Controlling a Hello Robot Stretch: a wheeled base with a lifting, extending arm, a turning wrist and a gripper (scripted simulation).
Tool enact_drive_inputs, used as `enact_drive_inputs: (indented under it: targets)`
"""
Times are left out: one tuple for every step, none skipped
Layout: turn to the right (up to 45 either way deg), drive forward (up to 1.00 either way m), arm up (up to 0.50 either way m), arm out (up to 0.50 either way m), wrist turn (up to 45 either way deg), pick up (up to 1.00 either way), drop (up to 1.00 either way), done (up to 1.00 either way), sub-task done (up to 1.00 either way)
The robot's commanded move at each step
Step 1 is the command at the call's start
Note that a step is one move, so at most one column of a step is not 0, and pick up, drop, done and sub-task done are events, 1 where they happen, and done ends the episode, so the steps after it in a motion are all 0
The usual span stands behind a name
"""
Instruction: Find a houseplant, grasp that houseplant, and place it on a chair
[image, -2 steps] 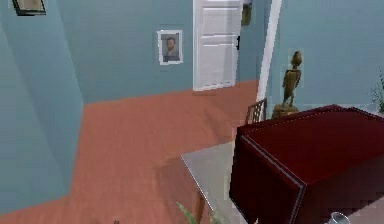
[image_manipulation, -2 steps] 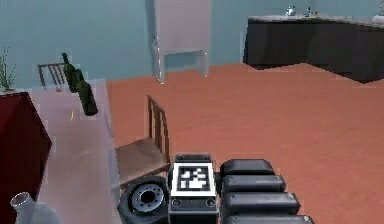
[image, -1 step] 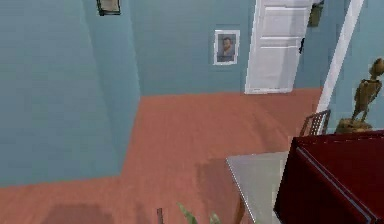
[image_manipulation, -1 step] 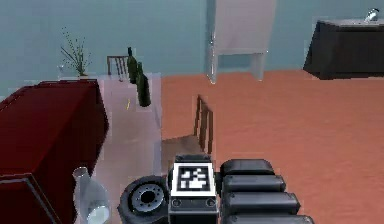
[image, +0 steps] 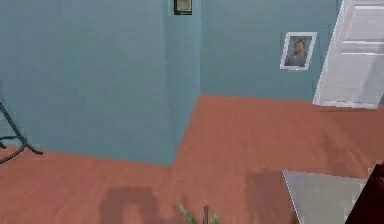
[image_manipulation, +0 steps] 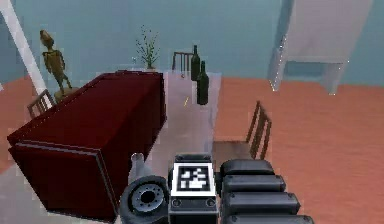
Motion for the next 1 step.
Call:
enact_drive_inputs:
  targets:
    - [0.0, 0.05, 0.00, 0.00, 0.0, 0.00, 0.00, 0.00, 0.00]
